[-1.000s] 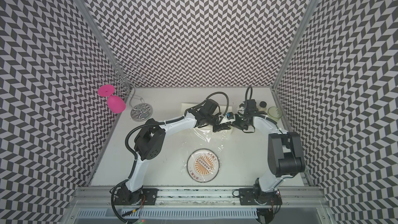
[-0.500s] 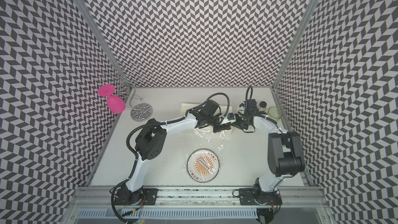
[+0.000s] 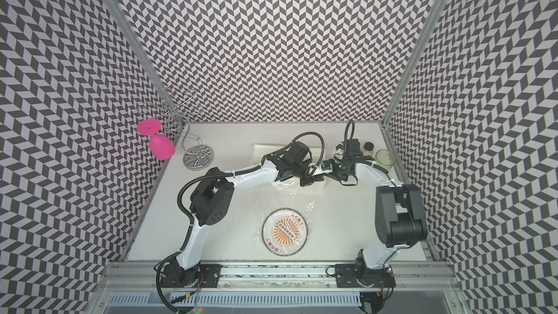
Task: Wrap the plate with plastic wrap
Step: Tear off the plastic wrap from the plastic wrap cutting box.
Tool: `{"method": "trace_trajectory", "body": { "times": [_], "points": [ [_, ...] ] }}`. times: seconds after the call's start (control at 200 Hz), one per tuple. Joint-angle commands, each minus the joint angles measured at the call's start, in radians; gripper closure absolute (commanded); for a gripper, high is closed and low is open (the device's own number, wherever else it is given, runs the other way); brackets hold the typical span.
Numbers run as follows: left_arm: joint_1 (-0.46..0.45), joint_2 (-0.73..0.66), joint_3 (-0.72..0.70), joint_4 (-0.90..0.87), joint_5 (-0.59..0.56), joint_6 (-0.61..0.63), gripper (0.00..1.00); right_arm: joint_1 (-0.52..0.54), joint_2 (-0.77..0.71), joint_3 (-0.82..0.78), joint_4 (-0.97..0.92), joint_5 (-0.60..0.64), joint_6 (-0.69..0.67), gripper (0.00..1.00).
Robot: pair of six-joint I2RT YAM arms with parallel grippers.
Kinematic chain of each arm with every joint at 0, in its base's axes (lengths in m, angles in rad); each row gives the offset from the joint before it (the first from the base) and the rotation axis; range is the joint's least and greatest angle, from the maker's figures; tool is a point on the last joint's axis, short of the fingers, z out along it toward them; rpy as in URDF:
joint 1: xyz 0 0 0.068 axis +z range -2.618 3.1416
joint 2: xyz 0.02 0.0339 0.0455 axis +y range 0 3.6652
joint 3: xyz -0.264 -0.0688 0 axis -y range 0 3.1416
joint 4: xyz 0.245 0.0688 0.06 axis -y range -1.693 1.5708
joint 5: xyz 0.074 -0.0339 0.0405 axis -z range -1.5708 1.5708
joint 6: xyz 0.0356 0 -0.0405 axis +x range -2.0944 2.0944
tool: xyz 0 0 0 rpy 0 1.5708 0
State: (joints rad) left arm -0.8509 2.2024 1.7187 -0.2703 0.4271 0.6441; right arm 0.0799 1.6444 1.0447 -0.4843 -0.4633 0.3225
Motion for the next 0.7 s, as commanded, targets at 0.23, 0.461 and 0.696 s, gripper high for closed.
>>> {"method": "trace_trajectory", "body": {
  "times": [0.23,0.461,0.696],
  "points": [
    [-0.015,0.024,0.016,-0.120,-0.100,0.046,0.92,-0.003,0.037,-0.003,-0.025,0.078,-0.014,0.76],
    [0.011,-0.004,0.040,-0.183,-0.107,0.056,0.98,-0.001,0.039,-0.024,-0.042,0.171,-0.024,0.81],
    [0.054,-0.025,0.039,-0.227,-0.105,0.041,1.00,0.010,0.044,-0.035,-0.060,0.294,-0.033,0.85]
  ]
}}
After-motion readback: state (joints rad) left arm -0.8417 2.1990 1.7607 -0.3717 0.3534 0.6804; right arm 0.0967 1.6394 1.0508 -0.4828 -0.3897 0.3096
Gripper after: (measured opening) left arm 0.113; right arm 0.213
